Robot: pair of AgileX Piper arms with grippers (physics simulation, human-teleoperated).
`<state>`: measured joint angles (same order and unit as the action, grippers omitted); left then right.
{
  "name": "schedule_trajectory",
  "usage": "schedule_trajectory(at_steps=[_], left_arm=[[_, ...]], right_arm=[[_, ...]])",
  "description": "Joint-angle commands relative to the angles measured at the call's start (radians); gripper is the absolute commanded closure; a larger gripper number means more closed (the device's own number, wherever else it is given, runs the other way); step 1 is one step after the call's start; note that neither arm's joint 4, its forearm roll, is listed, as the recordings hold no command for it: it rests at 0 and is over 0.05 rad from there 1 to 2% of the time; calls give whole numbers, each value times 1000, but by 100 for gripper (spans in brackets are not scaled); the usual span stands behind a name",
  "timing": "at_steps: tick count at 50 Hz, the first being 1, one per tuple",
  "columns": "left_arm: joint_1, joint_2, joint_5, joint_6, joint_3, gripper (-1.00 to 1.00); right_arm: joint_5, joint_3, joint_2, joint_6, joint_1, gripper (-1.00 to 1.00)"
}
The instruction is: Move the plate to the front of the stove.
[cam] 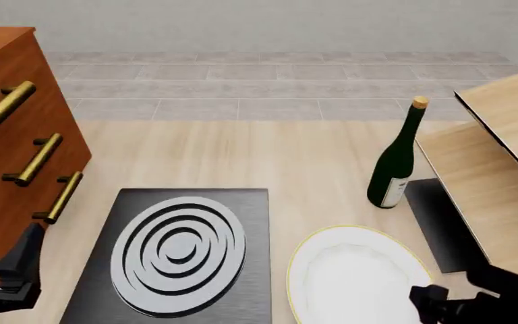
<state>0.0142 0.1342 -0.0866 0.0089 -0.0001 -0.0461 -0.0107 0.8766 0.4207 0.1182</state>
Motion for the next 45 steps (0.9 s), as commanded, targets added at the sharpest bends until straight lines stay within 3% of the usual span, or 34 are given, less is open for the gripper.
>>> schedule_trajectory(at_steps=[1, 33, 45], left_arm=[[-4, 2, 0, -2, 0, -100], [-6, -69, 85, -3, 0, -100], [-6, -73, 90, -5, 0, -100]], right_arm=[[7, 10, 21, 22, 21, -100], [17, 11, 69, 77, 62, -100], [72, 11, 128, 88, 73, -100]])
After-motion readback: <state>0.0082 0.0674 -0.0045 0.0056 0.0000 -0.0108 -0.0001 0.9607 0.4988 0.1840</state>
